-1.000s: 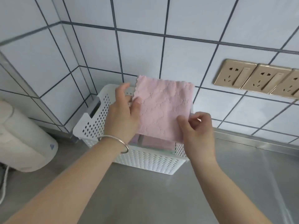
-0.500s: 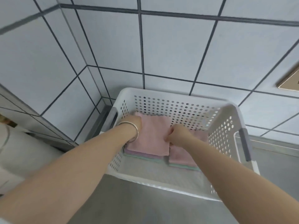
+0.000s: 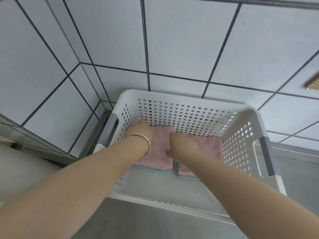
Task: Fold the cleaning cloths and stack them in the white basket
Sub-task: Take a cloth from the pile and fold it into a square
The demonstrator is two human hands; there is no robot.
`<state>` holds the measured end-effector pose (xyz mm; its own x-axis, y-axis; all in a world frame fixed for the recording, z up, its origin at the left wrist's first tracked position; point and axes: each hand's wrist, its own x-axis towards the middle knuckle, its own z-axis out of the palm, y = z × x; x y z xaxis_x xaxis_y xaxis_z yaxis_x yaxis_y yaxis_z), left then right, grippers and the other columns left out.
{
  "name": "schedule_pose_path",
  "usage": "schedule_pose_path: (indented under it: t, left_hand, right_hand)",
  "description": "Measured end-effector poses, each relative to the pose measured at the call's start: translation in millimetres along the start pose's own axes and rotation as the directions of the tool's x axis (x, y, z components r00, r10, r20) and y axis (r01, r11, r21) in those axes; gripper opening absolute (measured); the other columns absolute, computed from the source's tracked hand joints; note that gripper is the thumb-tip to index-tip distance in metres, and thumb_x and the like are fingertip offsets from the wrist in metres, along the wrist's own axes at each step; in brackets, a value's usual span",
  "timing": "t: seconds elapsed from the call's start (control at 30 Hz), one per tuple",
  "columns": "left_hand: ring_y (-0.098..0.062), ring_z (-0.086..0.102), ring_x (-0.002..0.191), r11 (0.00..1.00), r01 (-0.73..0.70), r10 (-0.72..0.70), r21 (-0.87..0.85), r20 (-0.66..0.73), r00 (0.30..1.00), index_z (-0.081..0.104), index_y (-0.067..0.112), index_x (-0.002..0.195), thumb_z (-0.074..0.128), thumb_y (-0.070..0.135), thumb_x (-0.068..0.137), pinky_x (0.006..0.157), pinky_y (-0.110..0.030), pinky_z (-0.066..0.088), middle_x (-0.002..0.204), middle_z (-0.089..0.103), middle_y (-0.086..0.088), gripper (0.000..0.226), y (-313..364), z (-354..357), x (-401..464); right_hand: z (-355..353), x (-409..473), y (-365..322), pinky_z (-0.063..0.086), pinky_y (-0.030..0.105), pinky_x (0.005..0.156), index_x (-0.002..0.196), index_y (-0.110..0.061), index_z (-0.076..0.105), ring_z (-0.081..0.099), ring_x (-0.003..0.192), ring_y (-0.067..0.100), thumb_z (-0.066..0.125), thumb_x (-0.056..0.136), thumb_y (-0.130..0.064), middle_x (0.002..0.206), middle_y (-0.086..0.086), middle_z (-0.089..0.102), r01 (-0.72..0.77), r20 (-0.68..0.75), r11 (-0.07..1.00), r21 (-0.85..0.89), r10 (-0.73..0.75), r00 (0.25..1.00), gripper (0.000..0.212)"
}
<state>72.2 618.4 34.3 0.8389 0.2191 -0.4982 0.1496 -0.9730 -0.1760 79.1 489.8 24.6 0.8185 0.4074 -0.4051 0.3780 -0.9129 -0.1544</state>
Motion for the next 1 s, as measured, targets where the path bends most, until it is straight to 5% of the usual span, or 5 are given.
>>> schedule_pose_path:
  t: [0.17,0.33,0.63,0.8,1.0]
  left_hand:
    - [-0.032,0.016,0.14,0.923,-0.197,0.134,0.331,0.203,0.97,0.008,0.01,0.148,0.058,0.042,0.086,0.113,-0.044,0.019,0.152,0.016,-0.014,0.086,16.8,5.4,-19.6]
    - [-0.036,-0.019,0.141,0.963,-0.176,0.104,0.206,0.316,0.943,-0.024,0.016,0.144,0.056,0.055,0.082,0.116,-0.048,0.001,0.152,-0.026,-0.016,0.109,3.5,33.3,1.7]
    - [-0.034,0.014,0.14,0.967,-0.182,0.123,0.175,0.305,0.945,-0.001,0.016,0.148,0.063,0.051,0.078,0.116,-0.044,0.018,0.151,0.012,-0.017,0.101,4.3,19.9,13.1]
    - [-0.021,0.051,0.079,0.971,-0.234,0.232,0.053,0.037,0.972,0.055,0.019,0.116,0.054,0.032,0.089,0.078,-0.031,0.047,0.091,0.059,-0.002,0.03,27.7,-37.9,-35.4]
    - [-0.027,0.06,0.091,0.917,-0.371,0.254,-0.149,-0.5,0.828,0.056,0.02,0.091,0.047,0.016,0.084,0.076,-0.037,0.049,0.099,0.063,-0.003,0.012,77.1,-86.8,-128.2]
  right_hand:
    - [8.1,-2.4,-3.9,0.025,0.043,0.111,0.147,-0.012,0.014,0.014,0.141,0.028,0.056,0.085,-0.047,0.154,0.011,0.01,0.309,0.068,0.925,-0.221,-0.301,0.951,0.083]
    - [21.7,7.1,7.5,-0.002,0.044,0.116,0.148,-0.011,-0.013,-0.015,0.143,0.024,0.046,0.089,-0.054,0.155,0.007,-0.02,0.264,0.266,0.942,-0.207,-0.205,0.942,0.094]
    - [4.1,17.7,-2.0,0.02,0.048,0.112,0.149,-0.015,0.007,0.01,0.143,0.026,0.06,0.082,-0.05,0.156,0.005,0.007,0.231,0.296,0.956,-0.183,-0.17,0.94,0.092]
    - [-54.1,-26.2,-10.8,0.044,0.03,0.067,0.118,-0.016,0.057,0.051,0.078,0.02,0.049,0.093,-0.032,0.073,-0.002,0.047,0.223,0.047,0.951,-0.217,-0.218,0.975,0.031]
    - [-83.4,-123.7,43.8,0.031,0.027,0.056,0.102,-0.014,0.059,0.063,0.084,0.025,0.056,0.085,-0.013,0.097,0.002,0.061,0.123,-0.537,0.987,-0.105,-0.161,0.828,0.017]
